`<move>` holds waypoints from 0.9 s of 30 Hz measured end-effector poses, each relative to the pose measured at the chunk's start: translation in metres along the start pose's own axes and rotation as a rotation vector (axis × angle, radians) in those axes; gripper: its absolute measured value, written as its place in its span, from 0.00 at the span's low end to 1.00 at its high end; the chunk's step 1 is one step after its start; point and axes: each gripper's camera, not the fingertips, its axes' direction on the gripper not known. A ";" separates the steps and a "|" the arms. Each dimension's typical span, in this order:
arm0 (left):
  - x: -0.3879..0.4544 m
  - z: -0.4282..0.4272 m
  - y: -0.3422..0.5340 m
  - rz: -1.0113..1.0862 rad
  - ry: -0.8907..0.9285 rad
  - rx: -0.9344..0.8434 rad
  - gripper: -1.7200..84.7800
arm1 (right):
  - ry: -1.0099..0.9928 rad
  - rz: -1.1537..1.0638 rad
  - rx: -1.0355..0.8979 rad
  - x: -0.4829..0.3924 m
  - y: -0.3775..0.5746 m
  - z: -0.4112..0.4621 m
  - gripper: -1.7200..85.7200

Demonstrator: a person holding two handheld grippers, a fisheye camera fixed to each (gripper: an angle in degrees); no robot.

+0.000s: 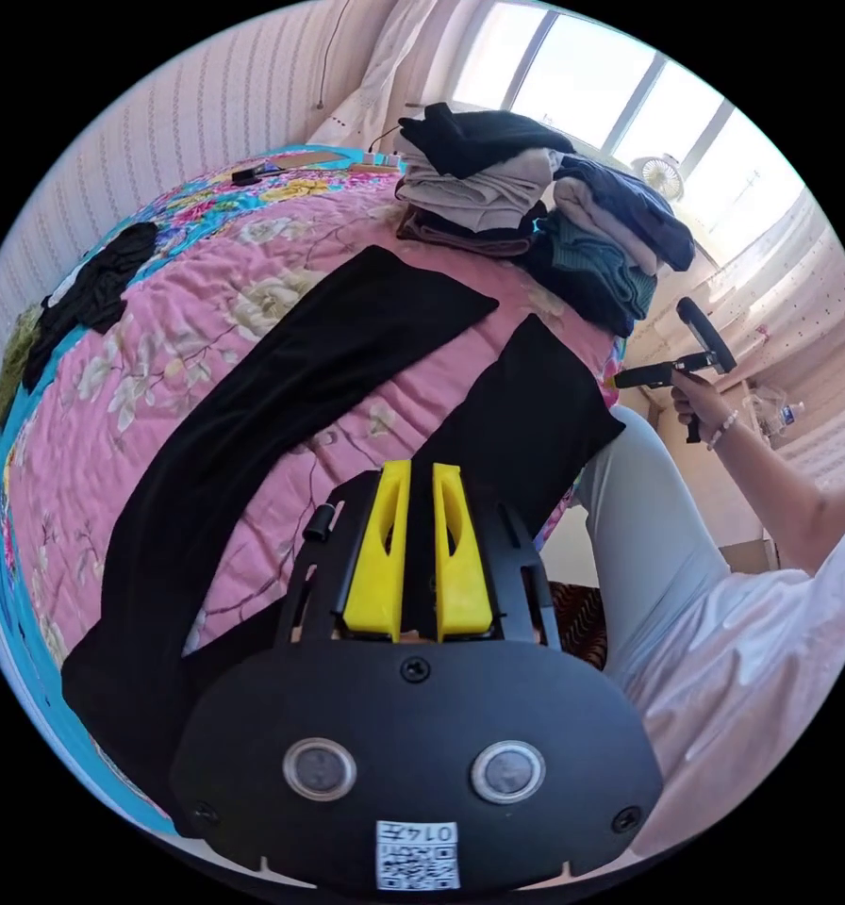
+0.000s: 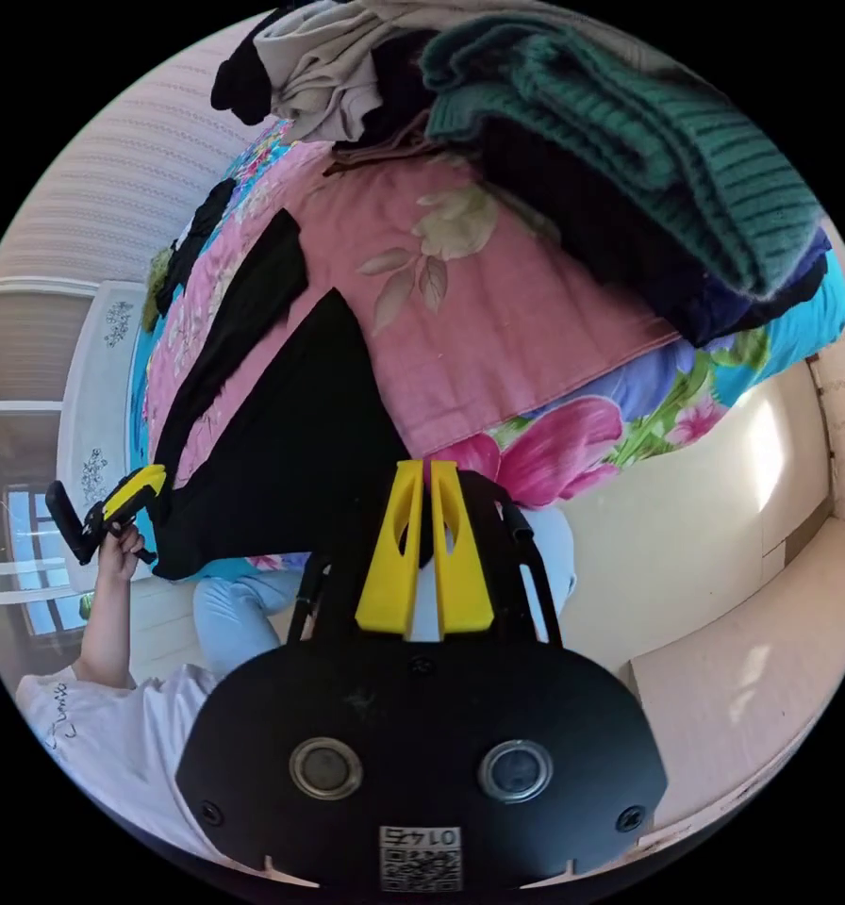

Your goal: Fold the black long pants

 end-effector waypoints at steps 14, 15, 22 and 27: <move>-0.043 0.059 -0.235 0.071 -0.116 -0.012 0.09 | -0.213 -0.341 0.238 -0.065 -0.115 0.058 0.10; -0.043 0.064 -0.244 0.065 -0.115 -0.013 0.09 | -0.198 -0.355 0.223 -0.065 -0.117 0.063 0.09; -0.041 0.131 -0.312 0.075 -0.183 -0.066 0.10 | -0.396 -0.427 0.237 -0.027 -0.119 0.070 0.03; -0.050 0.157 -0.323 0.051 -0.129 -0.162 0.02 | -0.499 -0.403 0.197 -0.015 -0.125 0.086 0.03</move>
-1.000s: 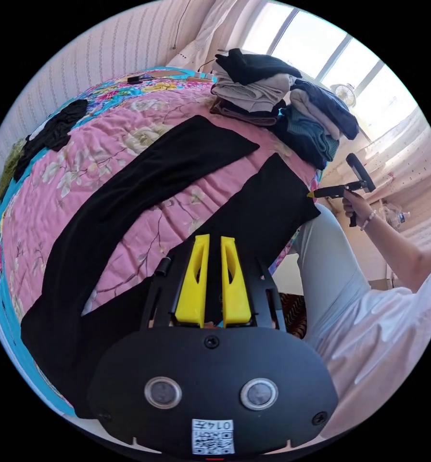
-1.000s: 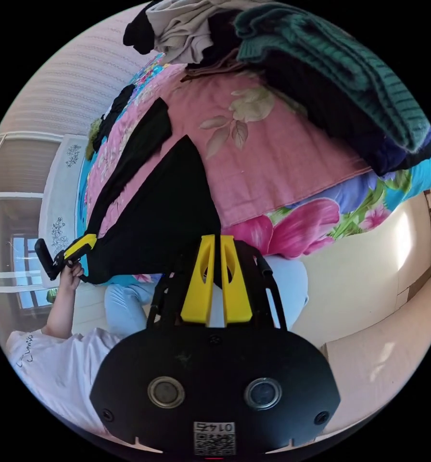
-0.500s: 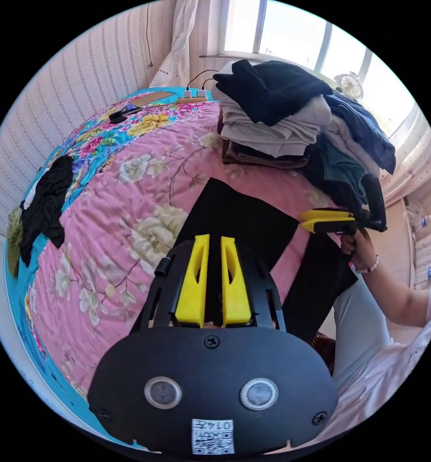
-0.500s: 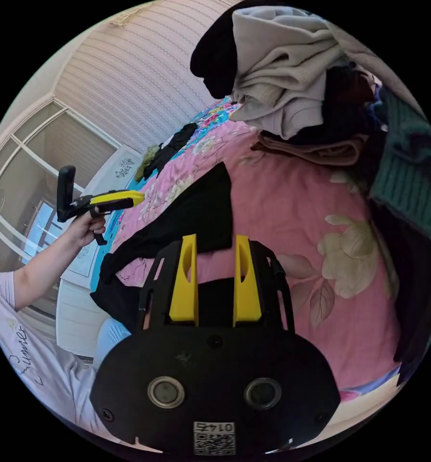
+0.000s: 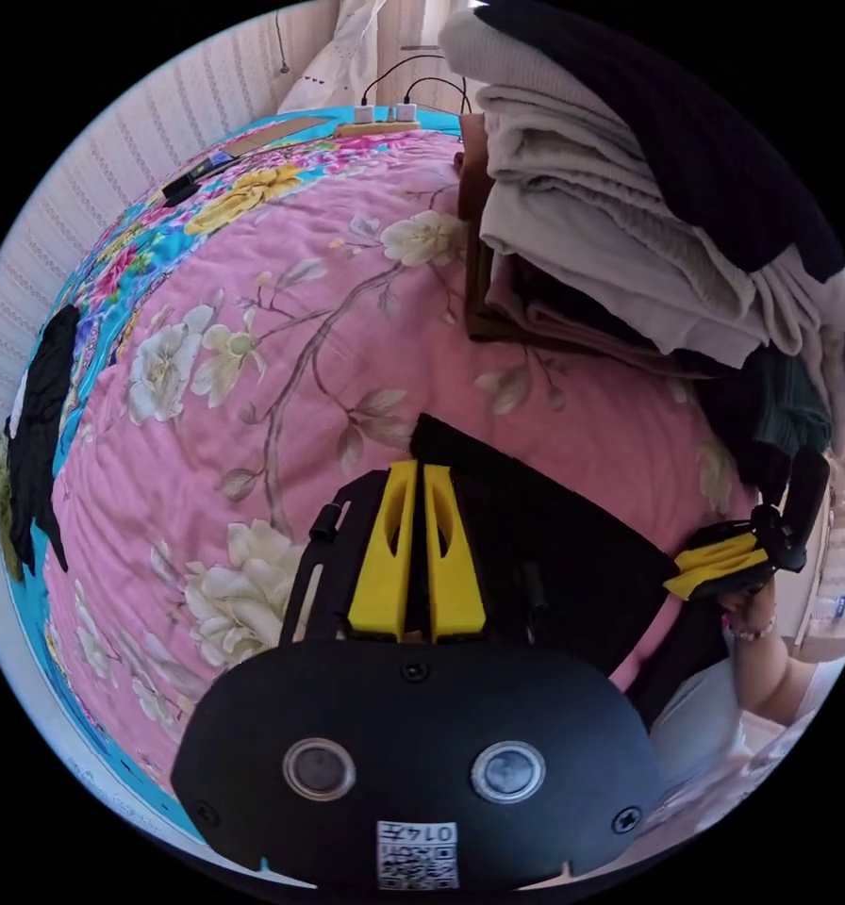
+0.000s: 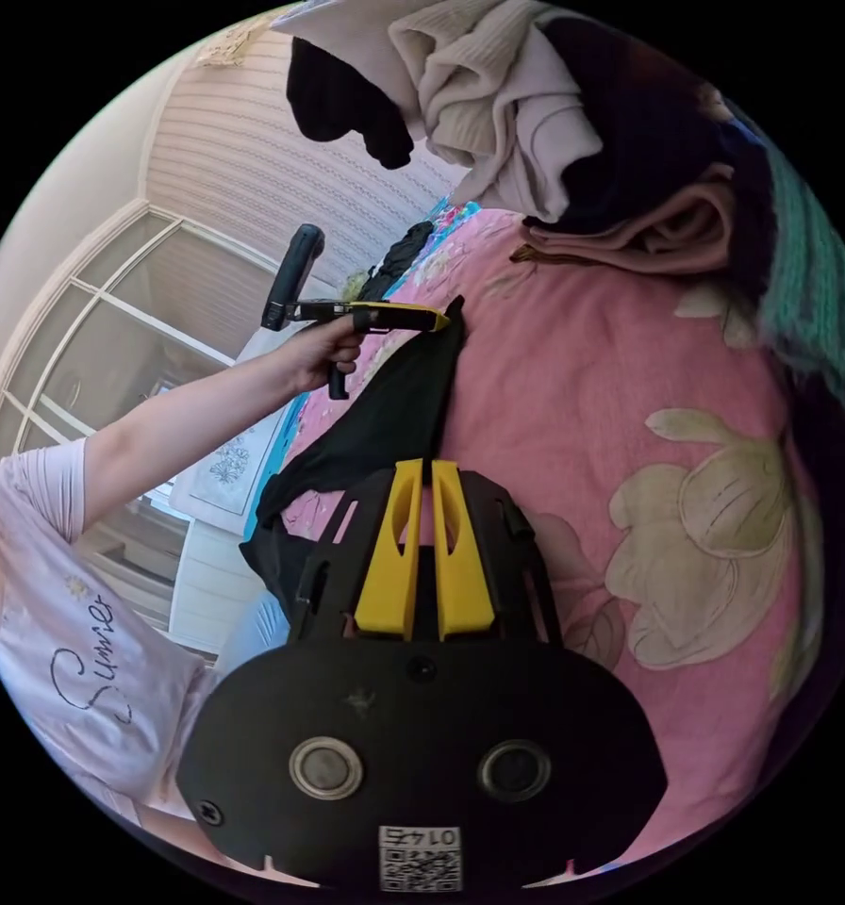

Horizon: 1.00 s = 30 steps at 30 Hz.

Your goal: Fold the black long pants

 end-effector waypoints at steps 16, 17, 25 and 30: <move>-0.003 -0.078 0.010 0.108 0.012 -0.009 0.03 | 0.107 0.069 0.088 0.015 0.014 0.027 0.03; -0.016 -0.109 0.026 0.098 0.009 0.046 0.03 | 0.099 0.069 0.091 0.015 0.015 0.032 0.03; -0.115 -0.320 0.321 -0.150 -0.099 0.221 0.05 | 0.103 0.052 0.112 0.000 0.019 0.070 0.05; -0.138 -0.378 0.610 -0.625 -0.239 0.123 0.06 | 0.379 0.066 0.134 -0.059 0.033 0.088 0.07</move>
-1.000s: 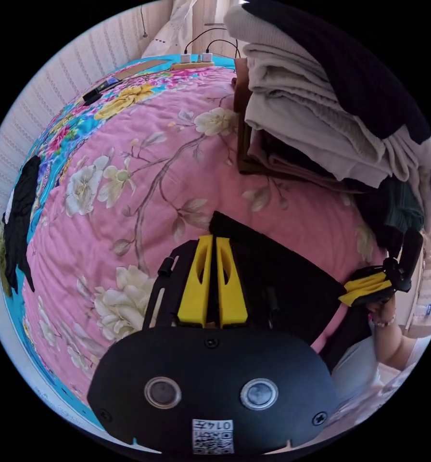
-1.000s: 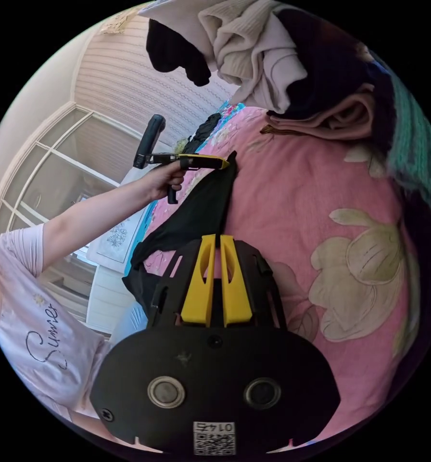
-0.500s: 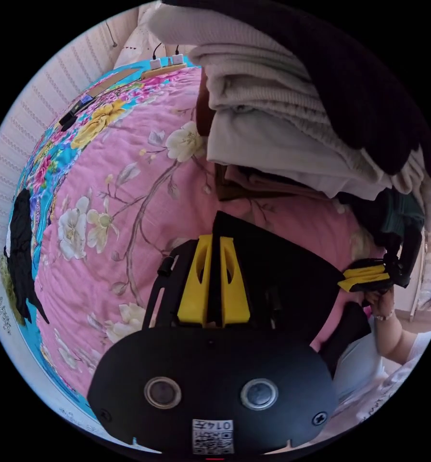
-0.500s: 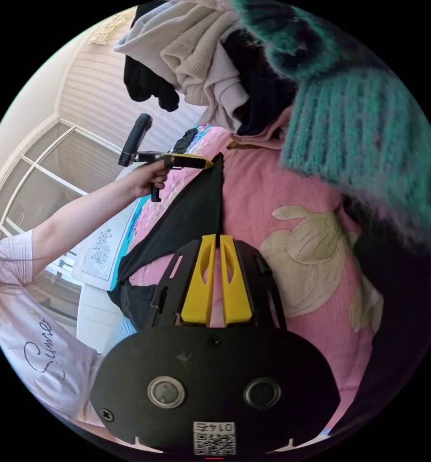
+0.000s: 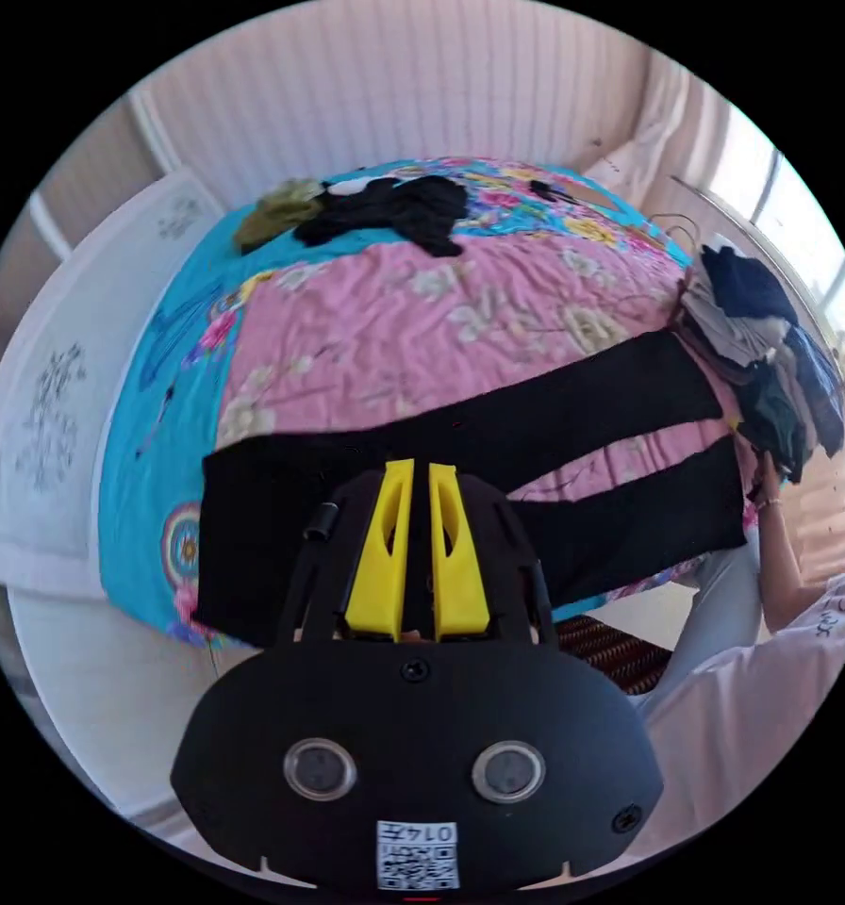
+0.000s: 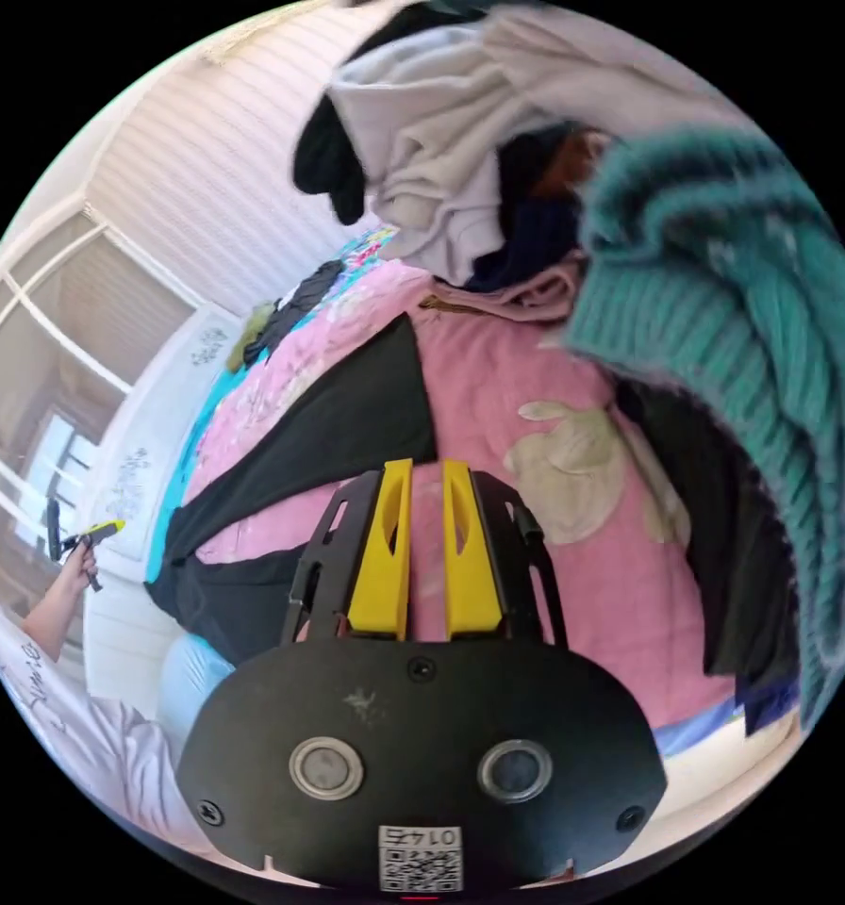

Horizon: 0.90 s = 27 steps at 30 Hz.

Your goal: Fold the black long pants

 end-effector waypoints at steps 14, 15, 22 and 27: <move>-0.264 -0.050 0.369 -0.934 0.168 0.334 0.11 | -0.327 -1.053 -0.624 -0.613 0.004 0.295 0.11; -0.271 -0.050 0.374 -0.947 0.186 0.346 0.11 | -0.338 -1.070 -0.639 -0.637 0.007 0.309 0.12; -0.342 -0.069 0.414 -0.999 0.216 0.485 0.13 | -0.267 -1.158 -0.801 -0.834 0.061 0.473 0.15; -0.367 -0.083 0.419 -0.908 0.123 0.429 0.11 | -0.091 -1.230 -0.917 -0.875 0.108 0.554 0.13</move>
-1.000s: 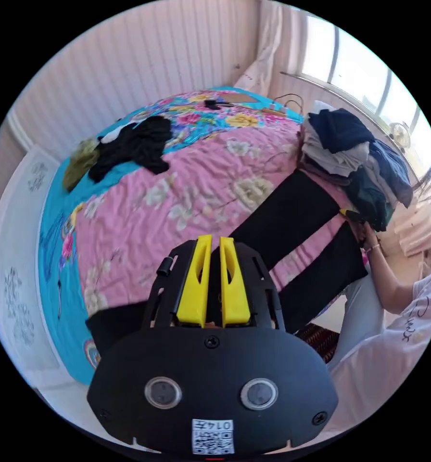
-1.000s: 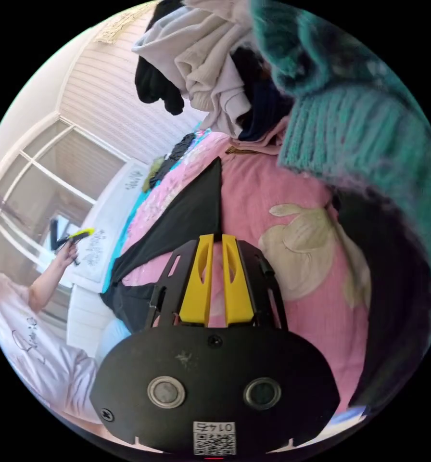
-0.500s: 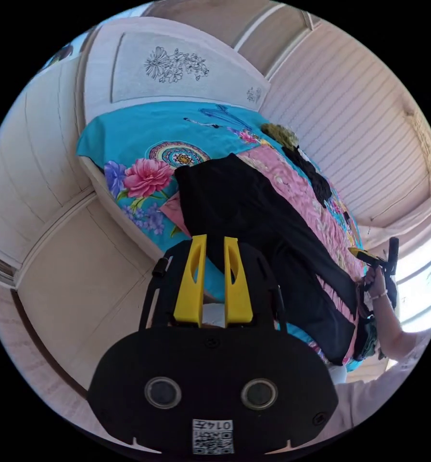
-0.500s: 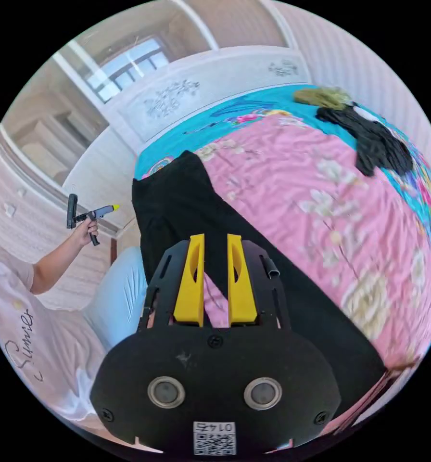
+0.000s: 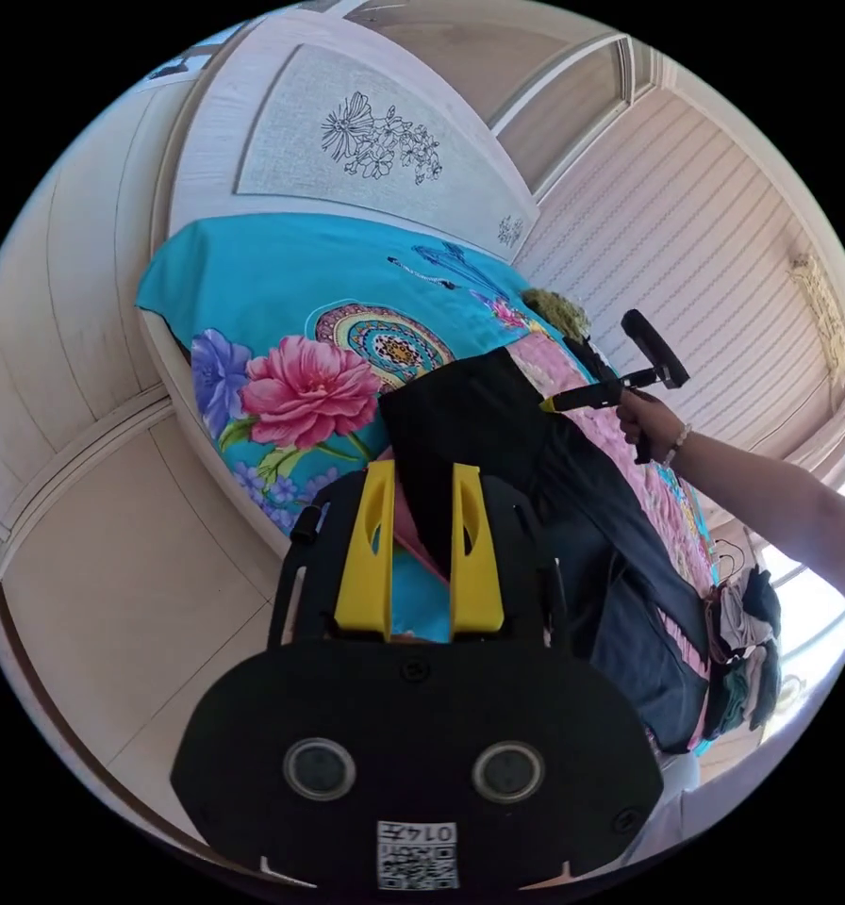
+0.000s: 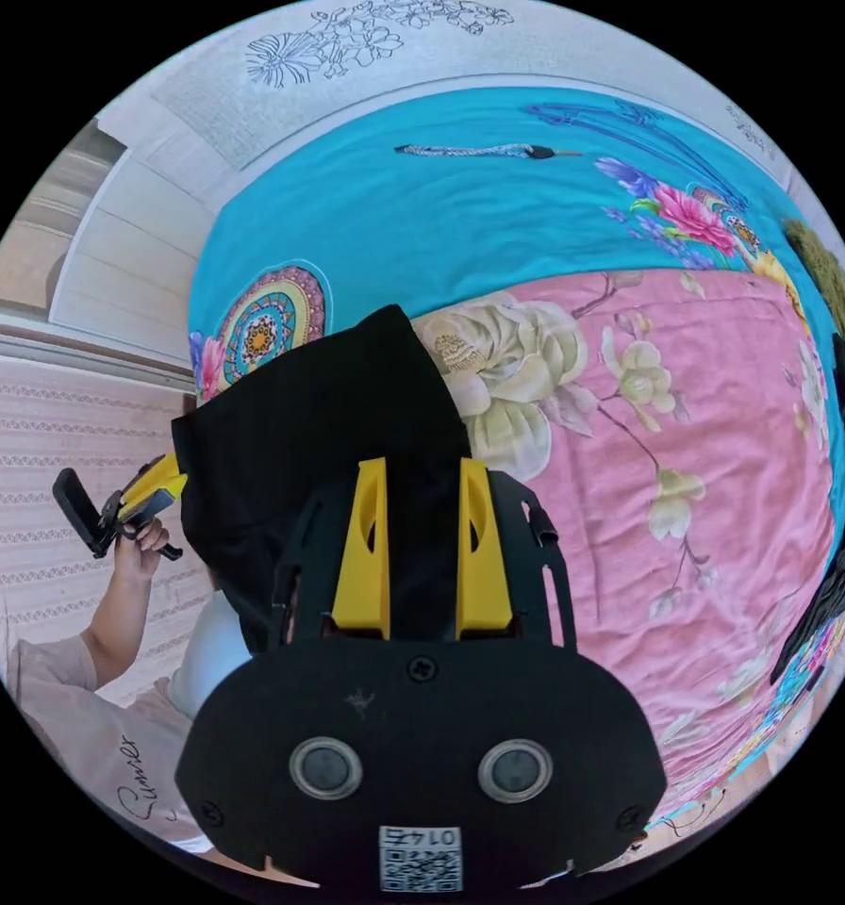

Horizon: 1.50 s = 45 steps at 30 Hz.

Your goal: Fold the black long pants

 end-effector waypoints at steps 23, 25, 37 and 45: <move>-0.063 -0.118 -0.029 -0.146 0.072 0.023 0.08 | -0.155 0.102 0.424 0.075 0.139 -0.101 0.09; -0.054 -0.136 -0.019 -0.121 0.076 0.021 0.08 | -0.159 0.127 0.484 0.079 0.228 -0.122 0.09; 0.108 -0.223 0.043 0.401 -0.131 0.086 0.06 | -0.438 1.072 0.655 0.031 0.829 -0.082 0.09; 0.180 -0.232 0.045 0.458 -0.029 0.148 0.03 | -0.273 1.342 0.595 0.007 0.970 -0.078 0.11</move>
